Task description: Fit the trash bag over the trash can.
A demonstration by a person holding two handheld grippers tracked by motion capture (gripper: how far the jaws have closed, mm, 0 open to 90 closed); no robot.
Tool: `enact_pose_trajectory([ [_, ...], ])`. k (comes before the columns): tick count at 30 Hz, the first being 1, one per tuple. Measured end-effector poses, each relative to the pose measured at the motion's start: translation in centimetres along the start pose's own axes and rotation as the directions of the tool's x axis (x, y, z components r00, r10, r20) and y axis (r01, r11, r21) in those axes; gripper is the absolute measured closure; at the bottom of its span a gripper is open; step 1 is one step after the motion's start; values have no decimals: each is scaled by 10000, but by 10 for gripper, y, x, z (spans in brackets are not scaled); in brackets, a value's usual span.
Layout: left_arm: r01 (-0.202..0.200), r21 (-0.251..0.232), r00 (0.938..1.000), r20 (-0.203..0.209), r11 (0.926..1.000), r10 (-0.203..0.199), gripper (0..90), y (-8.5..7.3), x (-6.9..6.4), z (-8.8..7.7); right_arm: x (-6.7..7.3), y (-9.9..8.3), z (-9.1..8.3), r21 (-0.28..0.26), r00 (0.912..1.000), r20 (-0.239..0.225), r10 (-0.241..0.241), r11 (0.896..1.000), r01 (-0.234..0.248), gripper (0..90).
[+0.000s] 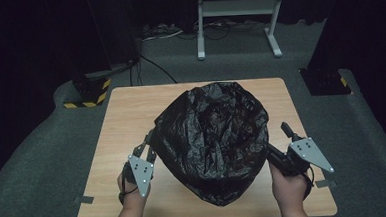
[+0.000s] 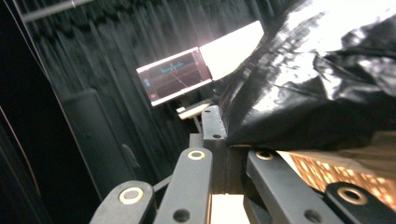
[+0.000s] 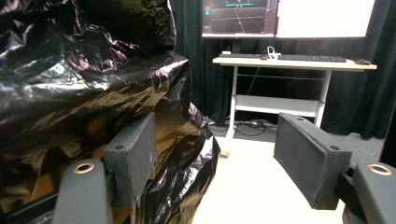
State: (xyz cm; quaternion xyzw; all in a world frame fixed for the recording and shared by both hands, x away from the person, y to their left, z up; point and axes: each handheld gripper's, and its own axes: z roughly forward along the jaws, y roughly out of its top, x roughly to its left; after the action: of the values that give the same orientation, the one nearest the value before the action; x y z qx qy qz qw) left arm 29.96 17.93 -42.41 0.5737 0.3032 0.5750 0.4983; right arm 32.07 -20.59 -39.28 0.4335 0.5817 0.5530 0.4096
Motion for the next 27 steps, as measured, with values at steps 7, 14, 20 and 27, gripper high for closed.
enact_pose_trajectory([
  [7, 779, 1363, 9934, 726, 9876, -884, 900, -42, -22, -8, -2, -3, -5, -13, 9999, 92, -94, 10000, 94, 307],
  [14, -111, 3940, 9595, 2630, 9190, -1012, 900, -79, -56, -2, -7, 3, -15, -266, 9997, 163, -175, 9995, 180, 312],
  [20, 594, 4362, 9649, 2054, 8979, -1636, 720, -80, -44, -5, -10, 5, -21, -358, 9995, 168, -261, 9990, 267, 327],
  [27, 1423, 4091, 9807, 651, 9013, -1844, 521, -79, -3, -25, -12, 4, -26, -482, 9994, 279, -225, 9986, 238, 333],
])
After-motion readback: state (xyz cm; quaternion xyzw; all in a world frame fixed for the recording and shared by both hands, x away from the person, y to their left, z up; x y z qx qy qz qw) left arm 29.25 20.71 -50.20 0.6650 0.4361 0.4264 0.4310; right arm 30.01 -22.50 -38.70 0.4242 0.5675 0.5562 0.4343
